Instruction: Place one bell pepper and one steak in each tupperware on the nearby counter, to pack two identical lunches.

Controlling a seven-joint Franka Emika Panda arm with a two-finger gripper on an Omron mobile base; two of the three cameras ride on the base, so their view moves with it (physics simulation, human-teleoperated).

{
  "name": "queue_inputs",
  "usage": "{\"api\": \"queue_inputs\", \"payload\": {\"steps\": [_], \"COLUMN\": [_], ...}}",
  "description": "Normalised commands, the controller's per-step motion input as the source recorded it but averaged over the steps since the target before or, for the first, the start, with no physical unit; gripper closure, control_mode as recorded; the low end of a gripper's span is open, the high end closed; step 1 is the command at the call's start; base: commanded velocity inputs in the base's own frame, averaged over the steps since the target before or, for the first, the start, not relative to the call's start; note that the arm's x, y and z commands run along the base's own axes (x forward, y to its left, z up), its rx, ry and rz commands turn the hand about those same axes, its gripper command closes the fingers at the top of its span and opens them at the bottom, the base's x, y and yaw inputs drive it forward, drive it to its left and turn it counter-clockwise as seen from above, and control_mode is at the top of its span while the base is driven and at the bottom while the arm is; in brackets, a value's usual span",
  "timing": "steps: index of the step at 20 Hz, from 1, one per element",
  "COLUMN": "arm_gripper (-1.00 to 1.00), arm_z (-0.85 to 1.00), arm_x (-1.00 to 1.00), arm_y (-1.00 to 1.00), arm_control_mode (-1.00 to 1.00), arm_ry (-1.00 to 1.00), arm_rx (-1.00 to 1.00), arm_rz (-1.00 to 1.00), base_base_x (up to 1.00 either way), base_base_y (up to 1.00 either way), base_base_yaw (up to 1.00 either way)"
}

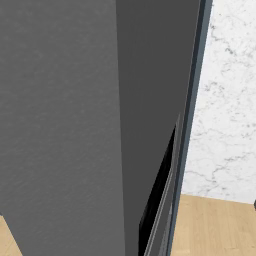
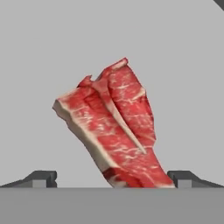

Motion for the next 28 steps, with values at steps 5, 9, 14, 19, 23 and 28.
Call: {"api": "queue_inputs", "payload": {"steps": [5, 9, 14, 19, 23, 28], "arm_gripper": [-1.0, -1.0, -1.0, -1.0, -1.0, -1.0], "arm_z": [-0.2, -0.11, -0.07, -0.13, -0.19, -0.34], "arm_x": [0.12, 0.07, 0.12, 0.18, 0.17, 0.11], "arm_y": [0.0, -0.08, -0.11, -0.04, -0.08, -0.05], "arm_control_mode": [-1.0, -1.0, -1.0, -1.0, -1.0, -1.0], "arm_ry": [0.0, 0.02, 0.0, 0.04, 0.07, 0.04], "arm_rx": [0.0, 0.0, 0.0, 0.0, 0.0, 0.0], "arm_rz": [0.0, 0.0, 0.0, 0.03, 0.09, 0.12], "base_base_x": [0.0, 0.0, 0.0, 0.0, 0.0, 0.0], "base_base_y": [0.0, 0.0, 0.0, 0.0, 0.0, 0.0], "base_base_yaw": [0.0, 0.0, 0.0, 0.0, 0.0, 0.0]}}
